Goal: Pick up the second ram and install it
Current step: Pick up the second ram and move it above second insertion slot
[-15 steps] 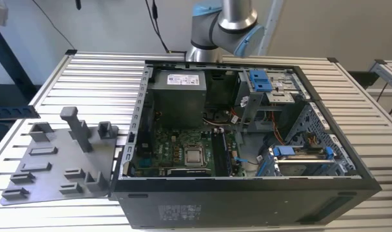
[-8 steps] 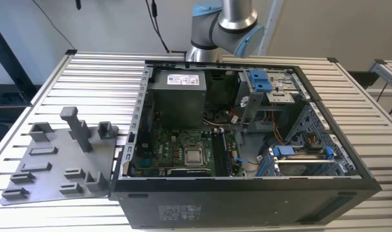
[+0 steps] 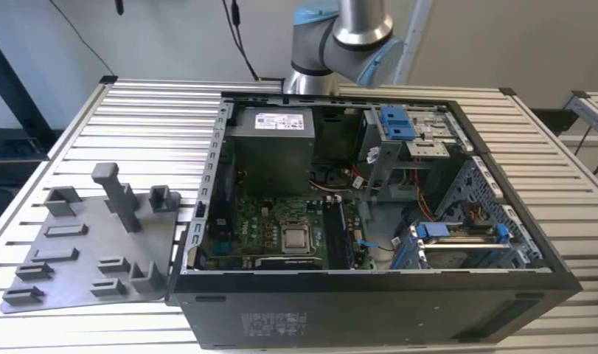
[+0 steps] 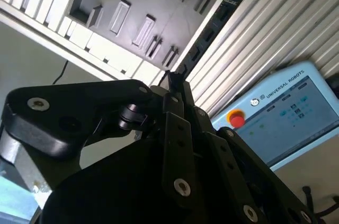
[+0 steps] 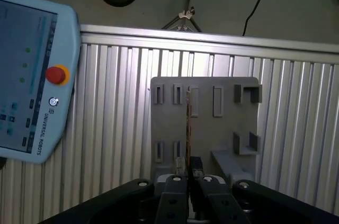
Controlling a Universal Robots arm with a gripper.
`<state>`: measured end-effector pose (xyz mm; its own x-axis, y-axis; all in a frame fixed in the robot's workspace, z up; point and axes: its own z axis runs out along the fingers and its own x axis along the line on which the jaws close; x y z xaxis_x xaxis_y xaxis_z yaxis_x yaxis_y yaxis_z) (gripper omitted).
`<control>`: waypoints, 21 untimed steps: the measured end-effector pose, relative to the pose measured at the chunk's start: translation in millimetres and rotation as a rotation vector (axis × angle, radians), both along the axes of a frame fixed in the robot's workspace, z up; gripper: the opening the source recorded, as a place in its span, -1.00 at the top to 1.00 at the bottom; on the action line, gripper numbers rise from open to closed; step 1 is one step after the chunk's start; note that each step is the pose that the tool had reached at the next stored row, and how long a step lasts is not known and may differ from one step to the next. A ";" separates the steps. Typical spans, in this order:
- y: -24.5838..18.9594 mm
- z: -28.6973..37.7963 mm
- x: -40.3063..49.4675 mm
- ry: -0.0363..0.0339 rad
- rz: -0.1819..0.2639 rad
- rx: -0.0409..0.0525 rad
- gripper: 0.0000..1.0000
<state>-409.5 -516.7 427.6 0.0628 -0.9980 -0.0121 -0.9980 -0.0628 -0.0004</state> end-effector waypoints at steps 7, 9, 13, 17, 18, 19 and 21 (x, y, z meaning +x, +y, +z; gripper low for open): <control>0.0 -0.2 16.0 -0.0003 0.000 0.0002 0.72; 0.0 -0.1 22.8 -0.0002 0.000 0.0002 0.72; 0.0 -0.1 37.9 -0.0002 0.000 0.0001 0.72; 0.0 -0.2 54.7 -0.0003 0.000 0.0002 0.72; 0.0 -0.1 58.6 -0.0002 0.000 0.0002 0.72; 0.0 -0.2 63.1 -0.0002 0.000 0.0002 0.72; 0.0 -0.2 71.4 -0.0003 0.000 0.0003 0.72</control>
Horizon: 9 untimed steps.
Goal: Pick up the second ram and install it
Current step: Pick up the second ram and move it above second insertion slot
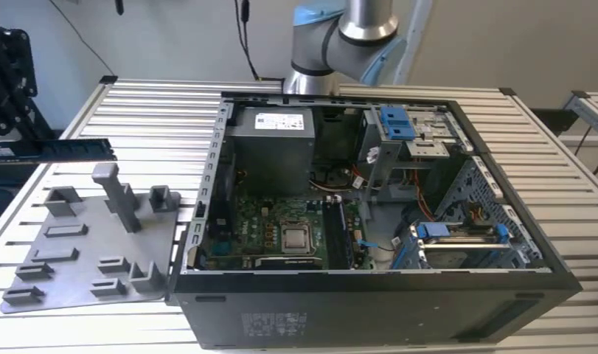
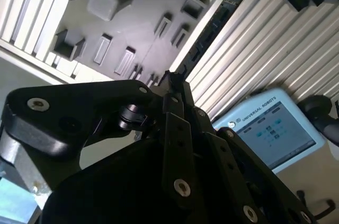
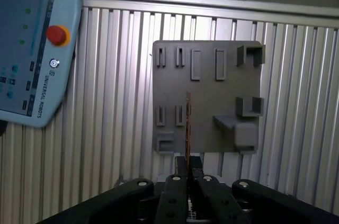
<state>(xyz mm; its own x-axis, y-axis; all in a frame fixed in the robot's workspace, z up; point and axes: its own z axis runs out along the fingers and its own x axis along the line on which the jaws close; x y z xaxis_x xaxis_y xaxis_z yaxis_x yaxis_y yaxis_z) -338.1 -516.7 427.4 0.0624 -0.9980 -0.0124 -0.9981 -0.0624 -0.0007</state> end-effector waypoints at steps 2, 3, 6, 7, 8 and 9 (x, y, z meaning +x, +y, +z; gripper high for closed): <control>0.0 0.0 9.1 0.0001 0.000 -0.0001 0.72; 0.0 0.1 13.3 0.0001 0.000 -0.0001 0.72; 0.0 0.0 26.1 0.0001 0.000 -0.0001 0.72; 0.0 0.0 30.1 0.0000 0.000 0.0000 0.72; 0.0 0.0 33.5 0.0000 0.000 0.0000 0.72; 0.0 0.0 37.5 0.0000 0.000 0.0000 0.72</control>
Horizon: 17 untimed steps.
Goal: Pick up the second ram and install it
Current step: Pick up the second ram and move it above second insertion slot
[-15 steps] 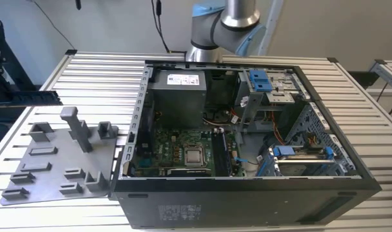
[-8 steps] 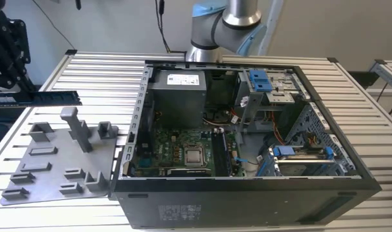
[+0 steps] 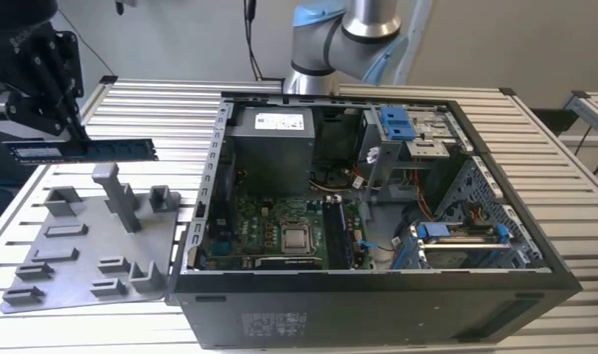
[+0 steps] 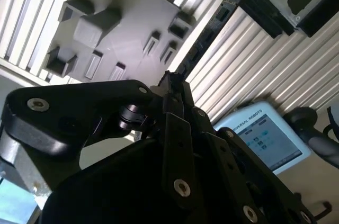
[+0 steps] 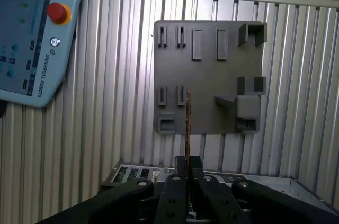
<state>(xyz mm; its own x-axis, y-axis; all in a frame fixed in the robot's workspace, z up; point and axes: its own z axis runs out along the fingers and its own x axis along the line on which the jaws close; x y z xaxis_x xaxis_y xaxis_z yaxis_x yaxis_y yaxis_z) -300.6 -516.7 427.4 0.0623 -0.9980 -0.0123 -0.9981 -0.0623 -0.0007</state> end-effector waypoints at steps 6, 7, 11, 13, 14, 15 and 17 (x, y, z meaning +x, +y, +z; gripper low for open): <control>0.0 0.0 25.3 0.0001 0.000 0.0000 0.72; 0.0 0.1 29.9 0.0001 0.000 -0.0001 0.72; 0.0 0.0 48.1 0.0000 0.000 0.0000 0.72; 0.0 0.0 57.1 0.0001 0.000 0.0000 0.72; 0.0 0.0 61.7 0.0000 0.000 0.0000 0.72; 0.0 0.0 66.2 0.0001 0.000 0.0000 0.72; 0.0 0.0 75.5 0.0001 0.000 0.0000 0.72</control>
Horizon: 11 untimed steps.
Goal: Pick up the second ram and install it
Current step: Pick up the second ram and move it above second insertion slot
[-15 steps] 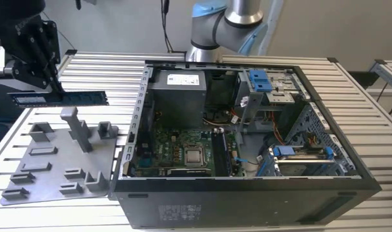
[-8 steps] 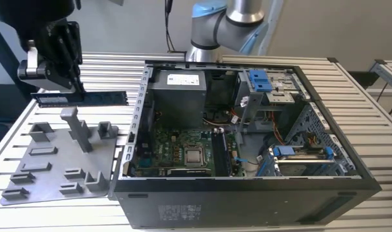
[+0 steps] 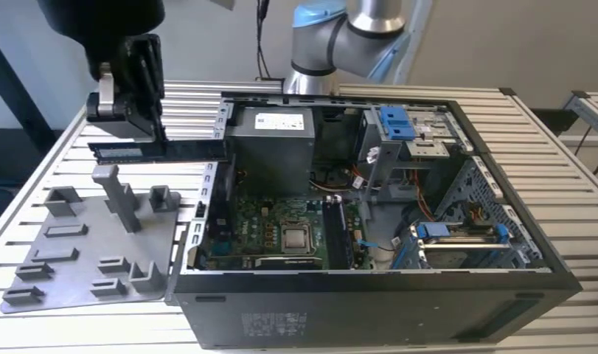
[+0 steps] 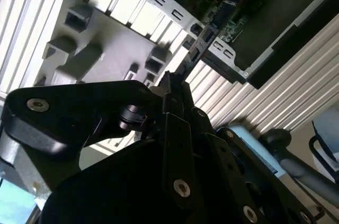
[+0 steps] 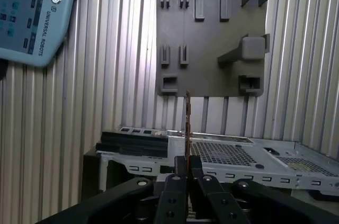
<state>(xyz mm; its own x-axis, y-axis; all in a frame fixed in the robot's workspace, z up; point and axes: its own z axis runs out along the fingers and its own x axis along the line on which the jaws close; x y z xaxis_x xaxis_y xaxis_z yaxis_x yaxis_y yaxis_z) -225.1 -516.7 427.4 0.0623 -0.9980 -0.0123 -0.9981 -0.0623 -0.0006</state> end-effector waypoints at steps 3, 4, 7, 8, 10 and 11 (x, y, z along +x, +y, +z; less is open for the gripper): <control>0.0 0.0 13.5 0.0000 0.000 0.0000 0.72; 0.0 0.0 18.1 0.0000 0.000 -0.0001 0.72; 0.0 0.0 31.8 0.0000 0.000 0.0000 0.72; 0.0 0.0 36.5 0.0000 0.000 0.0000 0.72; 0.0 0.0 45.4 0.0000 0.000 0.0000 0.72; 0.0 0.0 49.9 0.0000 0.000 0.0000 0.72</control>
